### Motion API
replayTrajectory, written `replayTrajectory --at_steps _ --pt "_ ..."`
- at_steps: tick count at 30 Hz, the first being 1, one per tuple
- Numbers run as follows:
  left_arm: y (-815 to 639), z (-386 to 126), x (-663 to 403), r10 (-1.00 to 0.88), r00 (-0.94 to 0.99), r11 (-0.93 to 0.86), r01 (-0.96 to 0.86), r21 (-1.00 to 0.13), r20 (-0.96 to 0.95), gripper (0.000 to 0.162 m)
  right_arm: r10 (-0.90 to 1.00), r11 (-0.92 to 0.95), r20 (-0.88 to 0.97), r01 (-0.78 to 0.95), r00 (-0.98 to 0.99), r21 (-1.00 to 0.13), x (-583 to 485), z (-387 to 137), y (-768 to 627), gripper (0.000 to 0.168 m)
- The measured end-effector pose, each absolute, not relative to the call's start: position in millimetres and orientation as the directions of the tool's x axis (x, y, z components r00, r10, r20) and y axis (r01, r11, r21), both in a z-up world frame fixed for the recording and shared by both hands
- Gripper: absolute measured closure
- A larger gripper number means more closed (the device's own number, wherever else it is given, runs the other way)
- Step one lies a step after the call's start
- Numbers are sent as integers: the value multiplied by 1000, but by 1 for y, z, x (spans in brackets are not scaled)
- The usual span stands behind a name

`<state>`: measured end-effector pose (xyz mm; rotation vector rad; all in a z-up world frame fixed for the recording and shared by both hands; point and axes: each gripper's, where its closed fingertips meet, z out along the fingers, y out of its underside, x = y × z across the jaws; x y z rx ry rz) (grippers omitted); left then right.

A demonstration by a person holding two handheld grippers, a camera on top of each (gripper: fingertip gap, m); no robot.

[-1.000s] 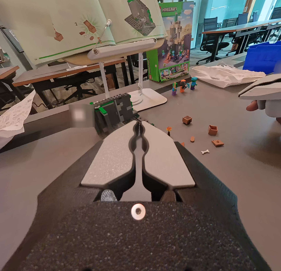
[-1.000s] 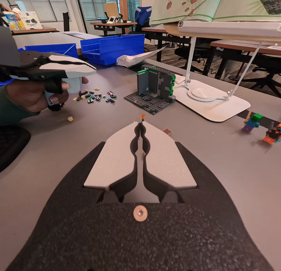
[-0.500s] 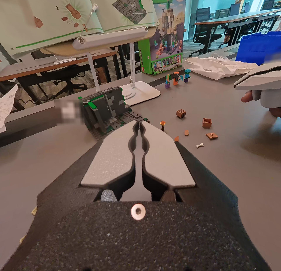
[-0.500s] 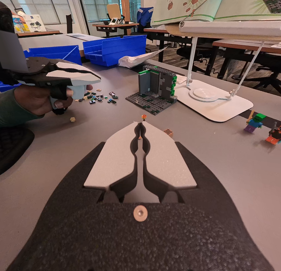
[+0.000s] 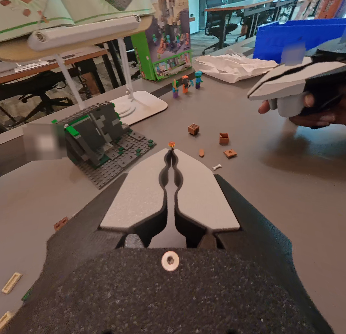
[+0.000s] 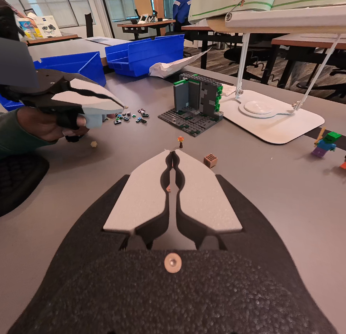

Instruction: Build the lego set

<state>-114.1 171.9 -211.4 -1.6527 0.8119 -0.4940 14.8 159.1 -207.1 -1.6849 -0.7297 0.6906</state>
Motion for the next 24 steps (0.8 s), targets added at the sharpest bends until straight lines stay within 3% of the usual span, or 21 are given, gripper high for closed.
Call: replayTrajectory --at_steps 5,11,24 --pt "164 -221 -104 -771 619 -76 -320 -944 -147 162 775 -194 -63 143 629 -970 15 -211 159 168" --pt "159 -231 -97 -799 579 -79 -368 -926 -162 160 769 -227 20 302 639 -926 22 -238 164 168" --pt "157 -236 -95 -805 564 -77 -403 -912 -182 160 757 -341 115 539 643 -771 11 -284 177 137"
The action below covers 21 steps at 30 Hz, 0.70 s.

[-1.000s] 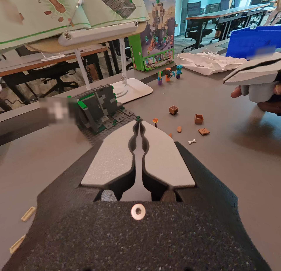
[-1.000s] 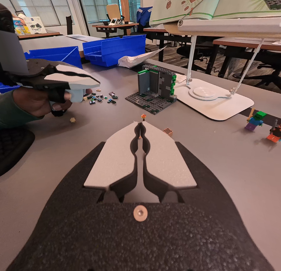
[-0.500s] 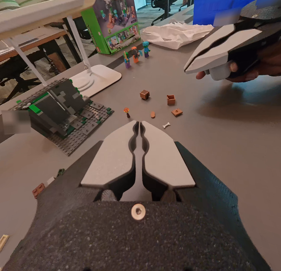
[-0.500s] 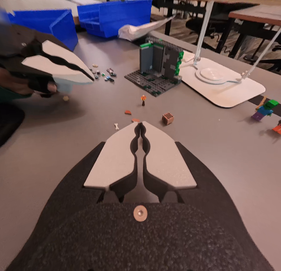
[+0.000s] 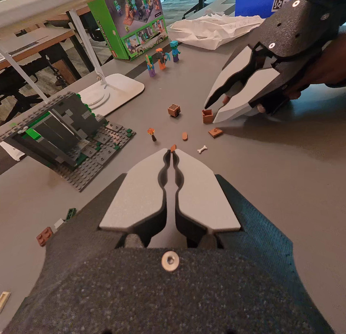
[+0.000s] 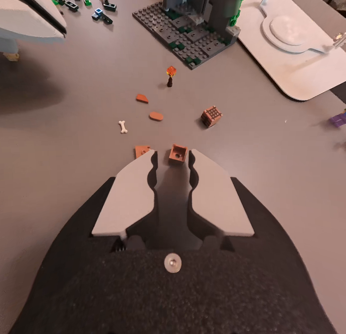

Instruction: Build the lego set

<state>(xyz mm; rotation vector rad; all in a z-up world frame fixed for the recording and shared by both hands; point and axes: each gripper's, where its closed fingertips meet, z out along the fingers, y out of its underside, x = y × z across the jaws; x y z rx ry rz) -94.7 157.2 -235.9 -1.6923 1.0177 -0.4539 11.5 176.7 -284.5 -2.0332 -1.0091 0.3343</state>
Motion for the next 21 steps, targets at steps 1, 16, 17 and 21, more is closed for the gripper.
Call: replayTrajectory --at_steps 1,16,17,21 --pt "157 -236 -95 -805 564 -75 -404 -912 -184 160 756 -341 123 547 643 -764 11 -285 178 137" --pt "150 -237 -89 -822 534 -59 -423 -904 -197 160 779 -340 84 530 622 -777 -21 -256 136 153" --pt "150 -237 -88 -826 529 -56 -424 -904 -196 160 781 -340 94 545 618 -766 -26 -260 131 153" --pt "142 -236 -83 -857 490 -61 -407 -912 -162 162 774 -318 183 622 606 -716 -37 -279 125 152"
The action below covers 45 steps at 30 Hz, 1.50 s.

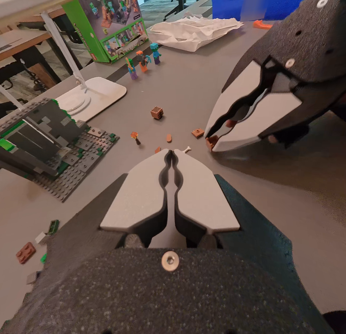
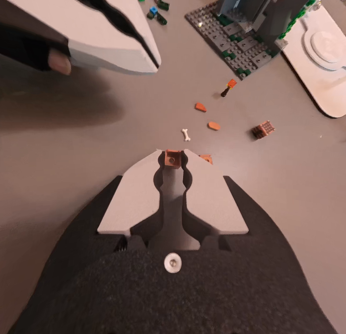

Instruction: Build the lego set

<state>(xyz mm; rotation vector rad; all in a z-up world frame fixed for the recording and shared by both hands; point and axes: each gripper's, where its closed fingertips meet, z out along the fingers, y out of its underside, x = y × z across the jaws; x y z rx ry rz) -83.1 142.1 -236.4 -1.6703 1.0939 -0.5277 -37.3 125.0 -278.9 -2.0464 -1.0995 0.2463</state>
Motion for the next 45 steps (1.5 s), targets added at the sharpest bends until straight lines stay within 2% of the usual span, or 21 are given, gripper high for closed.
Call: replayTrajectory --at_steps 4,9,12,16,19,29,36,41,45 --pt "139 -241 -82 -870 465 -61 -431 -900 -164 162 776 -302 221 656 591 -692 -43 -289 121 145" --pt "134 -253 -77 -877 421 -11 -503 -864 -234 162 821 -317 98 591 563 -742 -44 -276 115 139" --pt "129 -260 -71 -893 390 -13 -523 -852 -226 154 880 -264 73 612 469 -746 -34 -269 116 140" --pt "124 -265 -66 -908 362 -16 -534 -845 -212 152 931 -166 105 663 349 -730 -26 -277 116 146" --pt "119 -266 -63 -921 340 -25 -536 -844 -189 149 940 -153 113 694 321 -704 -27 -288 114 147" --pt "99 -280 -52 -963 252 -73 -589 -805 -97 136 954 -139 79 660 290 -739 -43 -282 95 153" --pt "103 -291 -51 -962 263 -113 -636 -764 -77 133 941 -150 93 645 326 -750 -24 -277 113 153" --pt "105 -292 -45 -963 250 -91 -646 -758 -97 136 966 -46 139 677 217 -735 -29 -282 105 149" --pt "105 -292 -40 -966 226 -54 -653 -756 -126 145 979 4 145 693 145 -721 -33 -285 102 147"
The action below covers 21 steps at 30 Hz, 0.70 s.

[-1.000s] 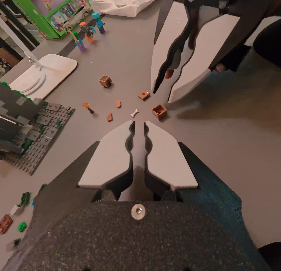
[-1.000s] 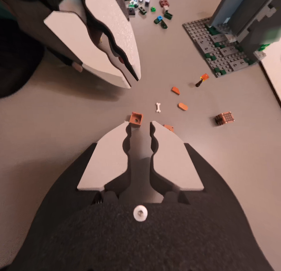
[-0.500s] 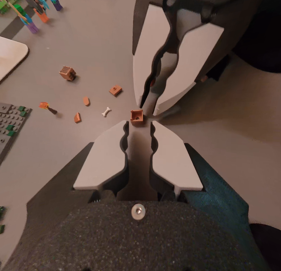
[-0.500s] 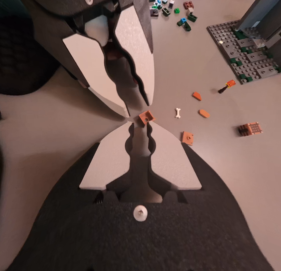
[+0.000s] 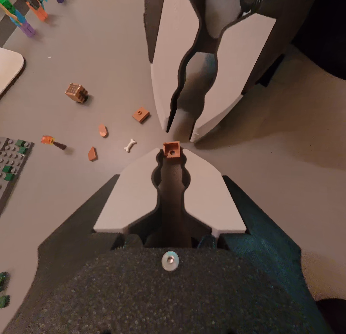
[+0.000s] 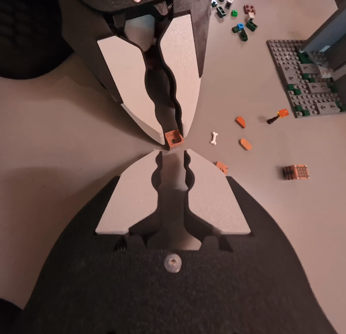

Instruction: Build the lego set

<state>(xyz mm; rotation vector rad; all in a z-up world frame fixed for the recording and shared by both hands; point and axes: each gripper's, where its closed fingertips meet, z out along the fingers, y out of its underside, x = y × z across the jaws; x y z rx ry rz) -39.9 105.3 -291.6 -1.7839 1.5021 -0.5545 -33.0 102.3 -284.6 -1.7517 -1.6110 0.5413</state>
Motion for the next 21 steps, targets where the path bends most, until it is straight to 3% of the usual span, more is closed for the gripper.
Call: replayTrajectory --at_steps 8,12,17,21 --pt "96 -289 -41 -973 145 40 -657 -753 -178 145 984 98 176 707 39 -701 -45 -282 97 145" --pt "95 -285 -45 -972 135 59 -652 -756 -192 145 977 141 213 696 17 -704 -49 -282 95 153" --pt "92 -265 -46 -977 133 69 -539 -839 -166 143 984 124 176 567 38 -815 -50 -260 94 153" --pt "95 -232 -44 -983 173 2 -340 -941 -64 134 990 55 95 327 109 -943 -46 -220 100 153"
